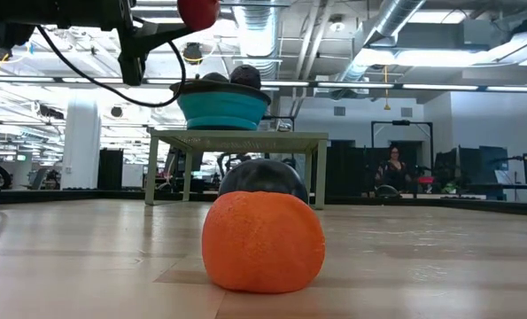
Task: Pick & Place Fruit
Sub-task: Put the red pomegranate into the blue strainer bowl
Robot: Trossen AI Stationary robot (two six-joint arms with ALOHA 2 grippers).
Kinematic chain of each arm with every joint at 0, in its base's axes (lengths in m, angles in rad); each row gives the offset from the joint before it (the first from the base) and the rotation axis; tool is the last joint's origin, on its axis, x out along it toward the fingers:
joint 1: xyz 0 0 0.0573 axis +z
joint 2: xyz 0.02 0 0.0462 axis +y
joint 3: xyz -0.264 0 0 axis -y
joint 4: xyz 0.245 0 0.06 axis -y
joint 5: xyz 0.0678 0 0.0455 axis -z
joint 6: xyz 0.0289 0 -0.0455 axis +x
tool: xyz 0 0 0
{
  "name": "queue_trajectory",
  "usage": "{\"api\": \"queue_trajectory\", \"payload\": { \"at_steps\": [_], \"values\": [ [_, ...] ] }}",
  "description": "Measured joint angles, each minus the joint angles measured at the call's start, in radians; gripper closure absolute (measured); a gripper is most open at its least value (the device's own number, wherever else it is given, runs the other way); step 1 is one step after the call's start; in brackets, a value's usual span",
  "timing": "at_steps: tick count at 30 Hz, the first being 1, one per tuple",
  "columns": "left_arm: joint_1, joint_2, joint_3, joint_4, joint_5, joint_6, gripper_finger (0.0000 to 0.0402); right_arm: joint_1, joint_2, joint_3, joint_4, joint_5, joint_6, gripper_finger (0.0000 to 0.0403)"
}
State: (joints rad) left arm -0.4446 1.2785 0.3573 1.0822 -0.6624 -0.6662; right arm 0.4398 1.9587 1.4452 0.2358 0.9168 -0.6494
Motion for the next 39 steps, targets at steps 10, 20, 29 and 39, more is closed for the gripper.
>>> {"api": "queue_trajectory", "payload": {
  "at_steps": [10, 20, 29, 39],
  "values": [
    [0.000, 0.000, 0.000, 0.002, 0.017, 0.007, 0.0197, -0.053, 0.000, 0.013, -0.059, 0.007, 0.014, 0.0117],
    [0.000, 0.000, 0.000, 0.001, 0.024, 0.007, 0.0197, -0.063, 0.006, 0.013, -0.054, -0.029, -0.075, 0.0117],
    [0.000, 0.000, 0.000, -0.001, 0.023, 0.007, 0.0197, -0.066, 0.006, 0.013, -0.052, -0.028, -0.042, 0.0167],
    [0.000, 0.000, 0.000, 0.001, 0.027, 0.033, 0.0193, -0.051, 0.006, 0.013, -0.065, -0.026, -0.042, 0.0232]
  ]
}}
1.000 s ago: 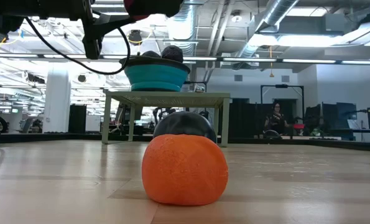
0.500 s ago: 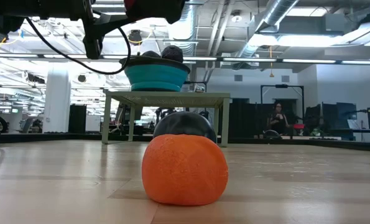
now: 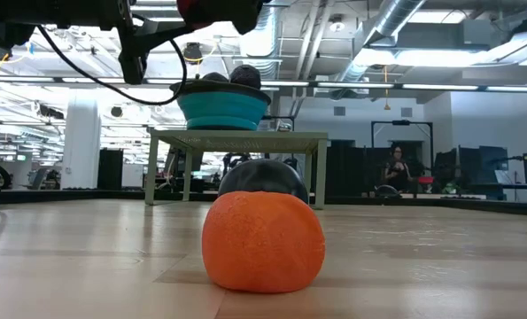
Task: Pick & Place Fruit
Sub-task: Put the red pomegranate into the blue strainer bowl
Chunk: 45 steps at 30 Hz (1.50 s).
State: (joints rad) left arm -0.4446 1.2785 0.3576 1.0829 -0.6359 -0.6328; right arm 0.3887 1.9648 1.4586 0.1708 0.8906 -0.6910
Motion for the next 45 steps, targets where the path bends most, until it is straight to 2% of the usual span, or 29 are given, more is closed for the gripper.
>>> {"api": "queue_trajectory", "payload": {
  "at_steps": [3, 6, 11, 14, 17, 20, 28, 33, 38, 45],
  "values": [
    [0.002, -0.001, 0.000, 0.008, 0.020, 0.068, 0.0170, 0.035, -0.001, 0.000, -0.075, 0.000, 0.021, 0.0217],
    [0.015, -0.011, 0.001, 0.005, 0.056, 0.156, 0.0134, 0.074, -0.016, -0.001, -0.232, -0.033, 0.123, 0.0211],
    [0.021, -0.011, 0.001, -0.019, 0.078, 0.390, 0.0090, 0.078, -0.129, -0.001, -0.512, -0.214, 0.336, 0.0229],
    [0.020, -0.011, 0.001, -0.095, 0.074, 0.496, 0.0085, 0.041, -0.215, -0.001, -0.588, -0.354, 0.385, 0.0231],
    [0.018, -0.011, 0.001, -0.177, 0.057, 0.523, 0.0091, -0.024, -0.287, 0.037, -0.624, -0.468, 0.402, 0.0218],
    [0.018, -0.011, 0.001, -0.252, 0.056, 0.522, 0.0102, -0.119, -0.304, 0.128, -0.679, -0.551, 0.404, 0.0208],
    [0.018, -0.010, 0.001, -0.292, 0.029, 0.508, 0.0119, -0.398, -0.129, 0.478, -0.828, -0.718, 0.364, 0.0219],
    [0.018, -0.010, 0.000, -0.296, 0.025, 0.484, 0.0120, -0.543, 0.019, 0.658, -0.860, -0.736, 0.352, 0.0214],
    [0.018, -0.010, 0.000, -0.299, 0.025, 0.471, 0.0120, -0.624, 0.139, 0.762, -0.873, -0.737, 0.380, 0.0199],
    [0.018, -0.010, 0.000, -0.299, 0.026, 0.467, 0.0120, -0.660, 0.185, 0.813, -0.921, -0.751, 0.408, 0.0194]
  ]
}}
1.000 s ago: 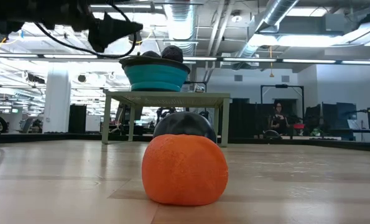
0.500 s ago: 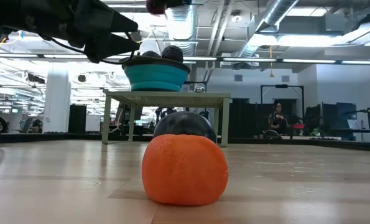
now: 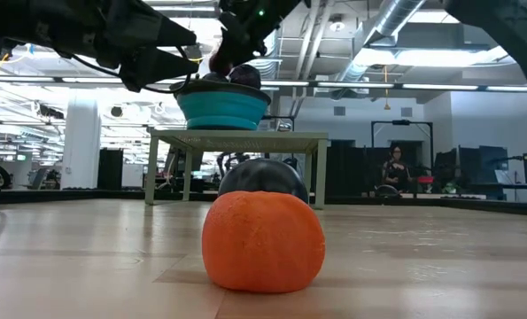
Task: Pick & Place Fruit
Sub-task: Put the red pomegranate into the blue strainer bowl, then put the purple plum into the blue strainer bowl
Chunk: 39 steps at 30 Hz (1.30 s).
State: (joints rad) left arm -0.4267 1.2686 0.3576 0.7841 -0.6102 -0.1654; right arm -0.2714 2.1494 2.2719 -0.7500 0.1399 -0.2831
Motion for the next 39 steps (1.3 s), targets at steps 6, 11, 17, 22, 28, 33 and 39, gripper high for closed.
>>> {"api": "queue_trajectory", "payload": {
  "at_steps": [6, 11, 17, 22, 28, 33, 39],
  "values": [
    [0.000, 0.000, 0.000, 0.000, 0.000, 0.000, 0.0120, 0.001, 0.000, 0.002, -0.004, -0.032, 0.022, 0.0197],
    [0.000, 0.000, 0.000, 0.000, 0.000, 0.000, 0.0120, 0.001, 0.000, -0.001, -0.009, -0.038, 0.034, 0.0193],
    [0.000, 0.000, 0.000, 0.000, 0.001, 0.000, 0.0120, -0.004, 0.000, -0.002, -0.019, -0.039, 0.048, 0.0185],
    [0.000, 0.000, 0.000, 0.000, 0.004, 0.000, 0.0120, -0.006, 0.000, -0.003, -0.028, -0.039, 0.049, 0.0182],
    [0.000, 0.000, 0.000, 0.000, 0.004, 0.000, 0.0120, -0.006, 0.000, -0.003, -0.013, -0.039, 0.049, 0.0182],
    [0.000, 0.000, 0.000, 0.000, 0.003, 0.000, 0.0120, -0.006, -0.001, -0.003, 0.027, -0.039, 0.049, 0.0186],
    [0.000, 0.000, 0.000, 0.000, -0.001, -0.001, 0.0120, -0.012, -0.001, -0.003, 0.039, -0.038, 0.049, 0.0205]
  ]
}}
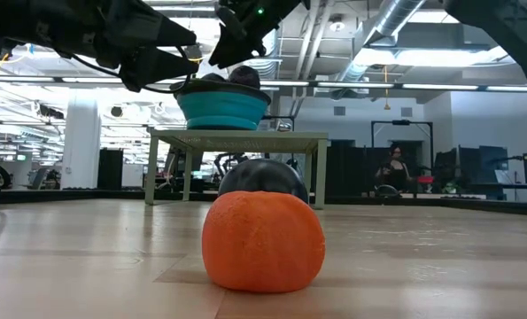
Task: Pick & Place Fruit
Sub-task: Put the purple plum into the blue strainer bowl
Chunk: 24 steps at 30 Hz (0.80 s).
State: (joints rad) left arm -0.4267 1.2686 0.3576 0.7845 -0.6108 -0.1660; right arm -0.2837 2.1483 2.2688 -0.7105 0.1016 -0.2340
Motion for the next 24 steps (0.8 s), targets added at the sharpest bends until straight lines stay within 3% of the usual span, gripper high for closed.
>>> {"api": "queue_trajectory", "payload": {
  "at_steps": [9, 17, 20, 24],
  "values": [
    [0.000, 0.000, 0.000, 0.000, 0.001, 0.000, 0.0120, 0.020, -0.022, 0.000, -0.024, 0.001, -0.037, 0.0234],
    [-0.044, 0.000, 0.000, 0.000, 0.033, 0.029, 0.0120, 0.165, -0.226, -0.018, -0.171, 0.003, -0.071, 0.0271],
    [-0.086, 0.000, 0.000, 0.000, 0.032, 0.065, 0.0120, 0.244, -0.302, -0.085, -0.270, 0.003, -0.029, 0.0290],
    [-0.136, 0.001, 0.003, 0.000, 0.032, 0.127, 0.0120, 0.347, -0.421, -0.290, -0.296, 0.028, 0.097, 0.0313]
  ]
}}
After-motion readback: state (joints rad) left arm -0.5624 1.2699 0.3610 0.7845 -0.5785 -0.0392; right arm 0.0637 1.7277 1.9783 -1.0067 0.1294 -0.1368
